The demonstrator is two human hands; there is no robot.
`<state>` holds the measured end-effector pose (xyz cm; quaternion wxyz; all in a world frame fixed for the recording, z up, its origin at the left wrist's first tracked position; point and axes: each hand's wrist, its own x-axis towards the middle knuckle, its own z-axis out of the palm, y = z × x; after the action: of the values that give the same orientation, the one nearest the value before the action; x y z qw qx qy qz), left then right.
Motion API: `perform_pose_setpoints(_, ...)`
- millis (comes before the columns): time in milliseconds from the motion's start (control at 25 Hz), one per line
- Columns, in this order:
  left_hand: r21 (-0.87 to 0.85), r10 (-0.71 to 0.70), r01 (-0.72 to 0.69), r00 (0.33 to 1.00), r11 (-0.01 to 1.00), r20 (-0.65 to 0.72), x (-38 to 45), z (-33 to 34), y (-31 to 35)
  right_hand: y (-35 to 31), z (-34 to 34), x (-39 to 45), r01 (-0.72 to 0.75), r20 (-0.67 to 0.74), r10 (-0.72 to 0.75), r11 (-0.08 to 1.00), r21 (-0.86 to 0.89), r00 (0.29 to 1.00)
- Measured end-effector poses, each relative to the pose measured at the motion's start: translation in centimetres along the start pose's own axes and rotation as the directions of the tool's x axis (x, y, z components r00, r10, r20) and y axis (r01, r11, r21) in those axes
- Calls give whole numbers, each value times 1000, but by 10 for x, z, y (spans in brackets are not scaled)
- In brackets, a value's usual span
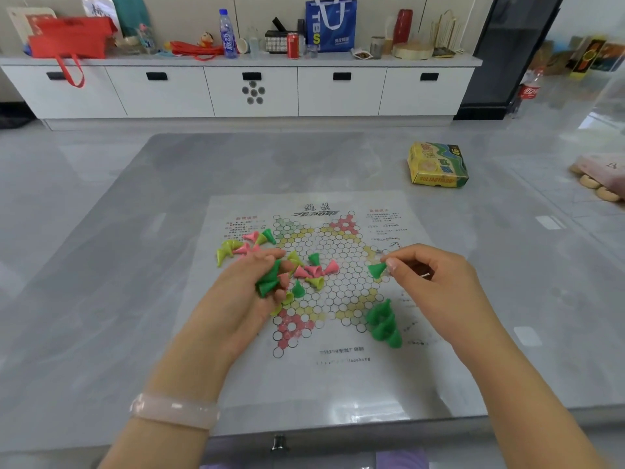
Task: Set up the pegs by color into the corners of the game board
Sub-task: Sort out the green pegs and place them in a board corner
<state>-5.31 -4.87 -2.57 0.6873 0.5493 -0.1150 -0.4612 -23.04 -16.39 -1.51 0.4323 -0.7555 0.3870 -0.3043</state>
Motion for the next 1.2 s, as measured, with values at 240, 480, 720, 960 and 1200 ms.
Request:
perform_pose_setpoints(240, 416, 111, -116, 993, 902, 37, -7, 2, -2, 11, 9, -2, 161, 254, -57, 897, -412, 966)
perform_pose_setpoints(480, 383, 69, -61, 998, 922, -8, -15, -4, -1, 14, 14, -6, 235, 333, -68, 839, -490, 941)
perform_pose_setpoints(720, 361, 46, -32, 998, 932, -32, -15, -10, 2, 14, 16, -6, 247, 348, -63, 820, -516, 935)
perform_pose_setpoints(960, 347, 52, -27, 997, 938, -63, -16, -6, 2, 13, 15, -8, 254, 371, -55, 818, -515, 927)
perform_pose_setpoints(1200, 340, 38, -16, 997, 940, -60, -17, -4, 3, 13, 15, -8, 248, 368, -50, 821, -514, 929)
